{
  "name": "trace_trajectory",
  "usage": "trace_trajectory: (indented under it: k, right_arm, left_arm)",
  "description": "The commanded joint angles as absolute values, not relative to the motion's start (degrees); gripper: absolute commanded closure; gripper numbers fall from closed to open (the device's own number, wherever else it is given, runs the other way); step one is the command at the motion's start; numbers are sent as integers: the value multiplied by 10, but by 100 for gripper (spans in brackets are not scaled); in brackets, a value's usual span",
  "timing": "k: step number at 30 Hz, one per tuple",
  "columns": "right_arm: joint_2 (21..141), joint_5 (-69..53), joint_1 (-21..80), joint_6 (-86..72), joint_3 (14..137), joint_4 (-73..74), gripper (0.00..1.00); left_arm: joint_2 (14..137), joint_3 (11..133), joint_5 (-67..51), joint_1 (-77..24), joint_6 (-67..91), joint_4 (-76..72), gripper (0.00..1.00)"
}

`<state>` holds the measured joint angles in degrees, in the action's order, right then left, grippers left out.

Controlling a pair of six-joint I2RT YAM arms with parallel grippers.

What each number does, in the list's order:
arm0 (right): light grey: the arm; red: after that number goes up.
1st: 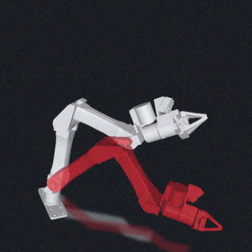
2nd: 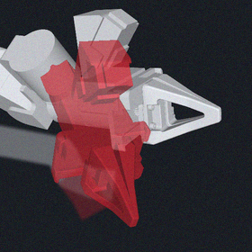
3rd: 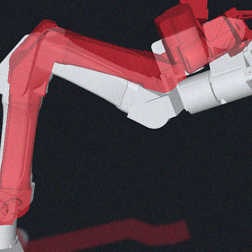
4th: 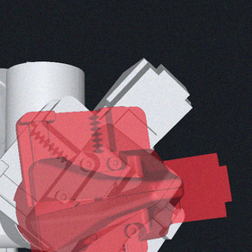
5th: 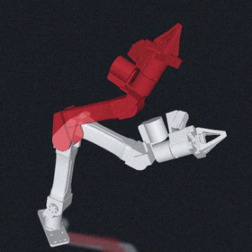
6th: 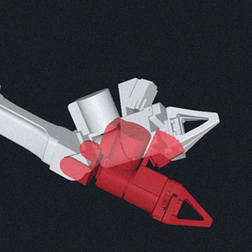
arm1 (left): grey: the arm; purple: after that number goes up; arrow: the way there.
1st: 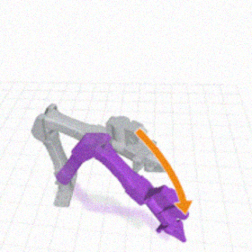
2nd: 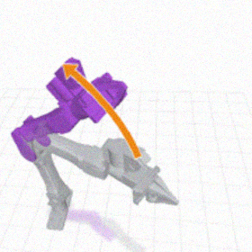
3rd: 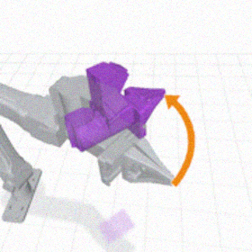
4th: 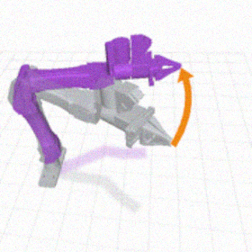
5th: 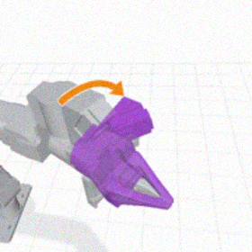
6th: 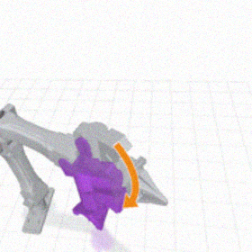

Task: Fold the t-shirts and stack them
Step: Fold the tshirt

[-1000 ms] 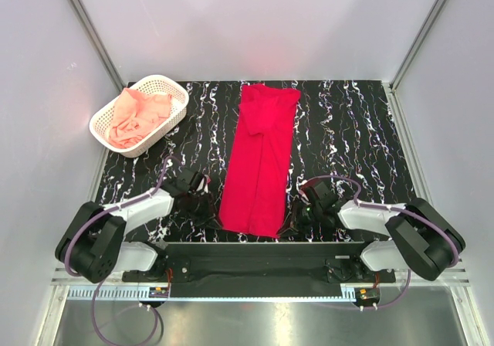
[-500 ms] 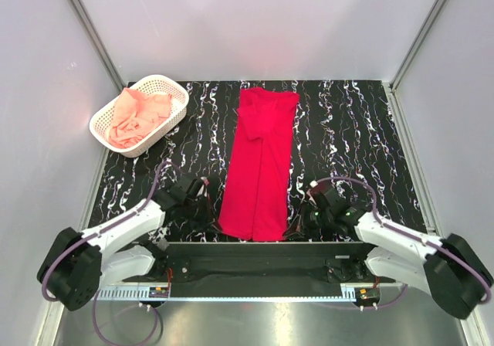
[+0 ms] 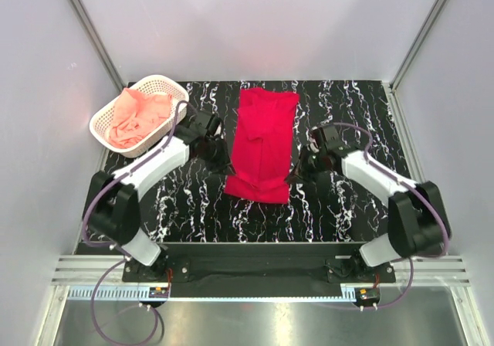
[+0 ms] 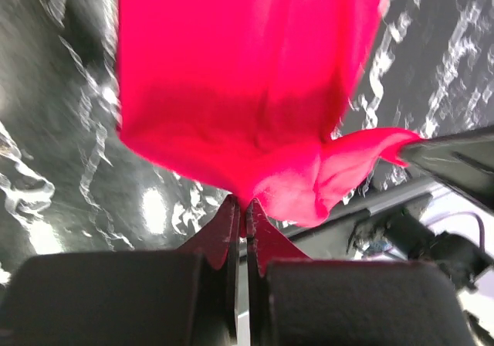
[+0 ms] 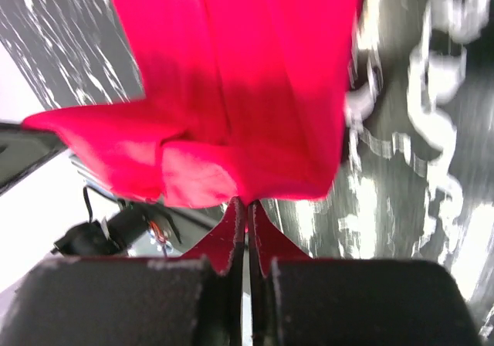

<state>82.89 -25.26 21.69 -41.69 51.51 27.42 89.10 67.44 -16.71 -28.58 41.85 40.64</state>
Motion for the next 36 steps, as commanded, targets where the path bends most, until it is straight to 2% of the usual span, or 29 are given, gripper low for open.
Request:
trace_trajectory:
  k: [1,8,15,26,36]
  right_arm:
    - [896,-272,186,-330,605,327,100]
    - [1049,-300,152,-302,752,366,100]
    - [1119,-316,134,-287,839,391,100]
    - [1156,-336,113,-285,848,379,100]
    - [1195,-348,100,-276,908,388,100]
  left_arm:
    - [965,766,-170,-258,360,441,99]
    - [1103,912,-196,-215,326,478,99]
    - [1184,994,-233,-197,318,488,99]
    - [1241,1034,-258,-188,316,482,96]
    - [1259,1084,-258,-173,330,482,96]
